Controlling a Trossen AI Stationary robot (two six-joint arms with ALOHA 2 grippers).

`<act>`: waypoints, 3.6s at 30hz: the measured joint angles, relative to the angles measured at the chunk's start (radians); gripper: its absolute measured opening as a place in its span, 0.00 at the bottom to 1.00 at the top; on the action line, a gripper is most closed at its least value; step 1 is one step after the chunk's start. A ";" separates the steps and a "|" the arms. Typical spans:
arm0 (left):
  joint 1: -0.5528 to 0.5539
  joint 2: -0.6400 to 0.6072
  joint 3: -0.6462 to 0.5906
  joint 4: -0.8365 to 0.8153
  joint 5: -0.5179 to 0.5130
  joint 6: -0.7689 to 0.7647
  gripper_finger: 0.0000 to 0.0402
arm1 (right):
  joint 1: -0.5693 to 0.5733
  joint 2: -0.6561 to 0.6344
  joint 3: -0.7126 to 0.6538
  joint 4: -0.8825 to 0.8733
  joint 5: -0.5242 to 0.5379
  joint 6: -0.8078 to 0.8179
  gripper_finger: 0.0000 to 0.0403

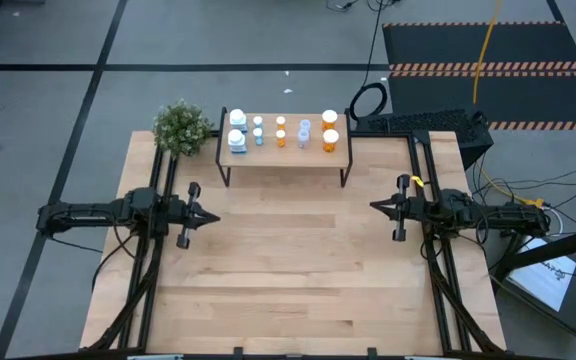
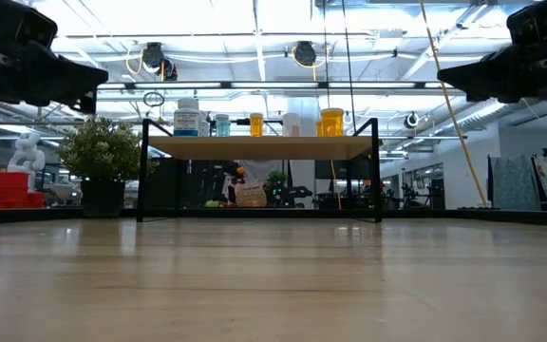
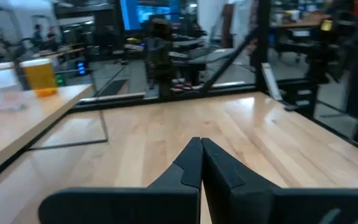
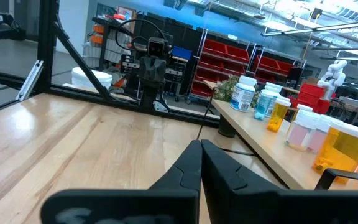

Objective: Pick and place medicine bottles onto shelf by color
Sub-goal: Return to Home Position

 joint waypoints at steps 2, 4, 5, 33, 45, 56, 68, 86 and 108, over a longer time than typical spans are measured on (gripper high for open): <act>0.000 -0.012 0.000 -0.007 -0.033 -0.018 0.01 | 0.000 0.000 0.000 0.001 0.000 0.000 0.00; 0.000 -0.021 0.000 -0.021 -0.063 -0.029 0.01 | 0.000 0.000 0.000 0.001 0.000 0.000 0.00; 0.000 -0.026 0.000 -0.029 -0.078 -0.031 0.01 | 0.000 0.000 0.000 0.002 0.000 0.000 0.00; -0.002 -0.053 0.000 -0.052 -0.094 0.001 0.01 | 0.000 0.000 0.000 0.005 0.000 0.000 0.00; -0.002 -0.053 0.000 -0.052 -0.094 0.001 0.10 | 0.000 0.000 0.000 0.005 -0.001 0.000 0.00; -0.002 -0.053 0.000 -0.052 -0.094 0.002 0.10 | 0.000 0.000 0.000 0.005 -0.001 0.000 0.00; -0.002 -0.053 0.000 -0.052 -0.094 0.002 0.10 | 0.000 0.000 0.000 0.005 -0.001 0.000 0.00; -0.002 -0.053 0.000 -0.052 -0.094 0.002 0.10 | 0.000 0.000 0.000 0.005 -0.001 0.000 0.00; -0.002 -0.053 0.000 -0.052 -0.094 0.002 0.10 | 0.000 0.000 0.000 0.004 -0.001 0.000 0.00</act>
